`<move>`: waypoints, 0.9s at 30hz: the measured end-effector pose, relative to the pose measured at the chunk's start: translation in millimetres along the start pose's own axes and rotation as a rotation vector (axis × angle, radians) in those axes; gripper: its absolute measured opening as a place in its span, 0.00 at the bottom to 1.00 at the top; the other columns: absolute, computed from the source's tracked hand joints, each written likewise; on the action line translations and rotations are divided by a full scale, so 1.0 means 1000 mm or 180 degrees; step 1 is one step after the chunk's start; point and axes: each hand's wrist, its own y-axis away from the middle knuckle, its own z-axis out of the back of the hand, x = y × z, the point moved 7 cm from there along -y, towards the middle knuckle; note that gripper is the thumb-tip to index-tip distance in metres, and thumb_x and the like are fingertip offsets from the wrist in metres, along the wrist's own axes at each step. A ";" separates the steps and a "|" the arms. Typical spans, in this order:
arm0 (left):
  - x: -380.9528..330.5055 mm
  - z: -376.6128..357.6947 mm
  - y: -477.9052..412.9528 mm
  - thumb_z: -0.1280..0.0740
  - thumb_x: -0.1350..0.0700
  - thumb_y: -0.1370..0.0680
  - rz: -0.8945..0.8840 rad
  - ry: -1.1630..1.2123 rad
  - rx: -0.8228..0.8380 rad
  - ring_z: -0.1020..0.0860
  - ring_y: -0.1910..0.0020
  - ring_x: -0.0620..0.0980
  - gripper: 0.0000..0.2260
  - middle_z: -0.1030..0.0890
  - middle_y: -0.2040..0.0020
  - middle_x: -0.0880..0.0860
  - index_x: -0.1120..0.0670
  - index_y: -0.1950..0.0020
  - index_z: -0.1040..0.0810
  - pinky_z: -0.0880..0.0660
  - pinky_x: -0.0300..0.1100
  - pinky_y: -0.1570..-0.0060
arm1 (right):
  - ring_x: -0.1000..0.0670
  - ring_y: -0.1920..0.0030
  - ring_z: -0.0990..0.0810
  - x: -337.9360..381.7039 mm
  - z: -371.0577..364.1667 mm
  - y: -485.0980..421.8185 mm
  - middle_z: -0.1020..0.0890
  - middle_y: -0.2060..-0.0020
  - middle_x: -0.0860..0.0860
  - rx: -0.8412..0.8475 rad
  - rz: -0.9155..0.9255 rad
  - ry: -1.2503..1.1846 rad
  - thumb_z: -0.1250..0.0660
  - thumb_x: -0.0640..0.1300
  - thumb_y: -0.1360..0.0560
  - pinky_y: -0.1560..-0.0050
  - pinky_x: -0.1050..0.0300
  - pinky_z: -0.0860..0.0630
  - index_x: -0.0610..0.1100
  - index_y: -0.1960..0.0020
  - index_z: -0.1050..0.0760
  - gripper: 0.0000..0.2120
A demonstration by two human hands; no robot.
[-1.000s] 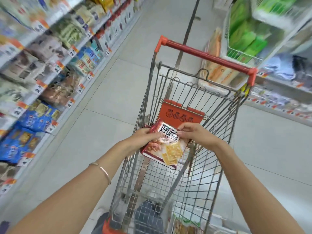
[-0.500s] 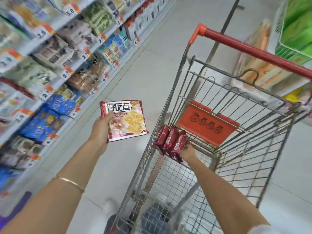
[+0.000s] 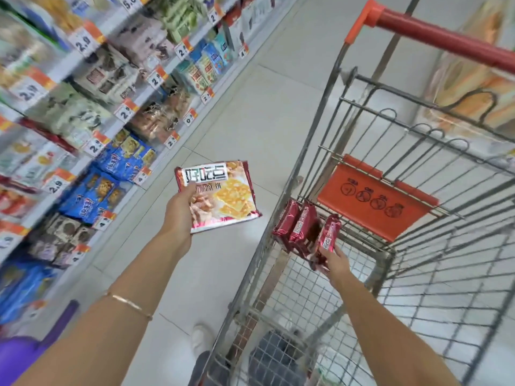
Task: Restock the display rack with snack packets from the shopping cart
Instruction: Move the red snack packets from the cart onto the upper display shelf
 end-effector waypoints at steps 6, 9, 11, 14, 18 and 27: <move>-0.024 -0.043 0.018 0.37 0.45 0.20 -0.0205 -0.0015 0.0097 0.16 0.52 0.56 0.16 0.14 0.48 0.57 0.55 0.44 0.18 0.21 0.53 0.46 | 0.39 0.43 0.23 0.020 0.054 0.086 0.26 0.40 0.36 0.0372 -0.0320 -0.1243 0.42 0.34 0.19 0.57 0.46 0.16 0.33 0.34 0.31 0.14; -0.046 -0.055 0.041 0.35 0.49 0.21 -0.0599 -0.0055 -0.0051 0.16 0.54 0.54 0.16 0.15 0.50 0.54 0.57 0.40 0.20 0.20 0.43 0.56 | 0.35 0.37 0.24 0.039 0.076 0.144 0.26 0.35 0.34 0.0590 -0.0243 -0.1134 0.39 0.36 0.23 0.45 0.41 0.19 0.36 0.31 0.31 0.21; -0.065 -0.069 0.067 0.36 0.53 0.19 -0.0893 -0.0157 -0.0001 0.19 0.60 0.46 0.12 0.18 0.55 0.49 0.58 0.40 0.22 0.24 0.32 0.66 | 0.37 0.40 0.21 0.064 0.087 0.178 0.24 0.36 0.36 0.0745 -0.0044 -0.0971 0.38 0.39 0.24 0.43 0.43 0.20 0.37 0.30 0.32 0.23; -0.081 -0.097 0.100 0.36 0.52 0.19 -0.1149 -0.0416 0.0388 0.20 0.64 0.46 0.09 0.18 0.57 0.49 0.56 0.43 0.23 0.25 0.34 0.68 | 0.41 0.48 0.20 0.110 0.103 0.228 0.18 0.46 0.38 0.0849 0.0261 -0.0878 0.43 0.41 0.22 0.56 0.51 0.20 0.37 0.38 0.30 0.15; -0.087 -0.145 0.133 0.34 0.43 0.26 -0.0890 -0.1121 0.1035 0.19 0.59 0.56 0.15 0.17 0.56 0.55 0.55 0.50 0.22 0.24 0.44 0.59 | 0.42 0.47 0.20 0.168 0.119 0.285 0.16 0.49 0.40 0.0710 0.0712 -0.0939 0.51 0.45 0.19 0.53 0.47 0.20 0.38 0.37 0.28 0.19; -0.087 -0.174 0.250 0.51 0.17 0.36 -0.0184 -0.2727 0.3198 0.45 0.21 0.62 0.50 0.46 0.19 0.56 0.41 0.19 0.52 0.47 0.64 0.25 | 0.41 0.52 0.15 0.184 0.079 0.372 0.15 0.52 0.39 0.0024 0.1100 -0.0980 0.54 0.64 0.19 0.46 0.47 0.20 0.38 0.46 0.22 0.34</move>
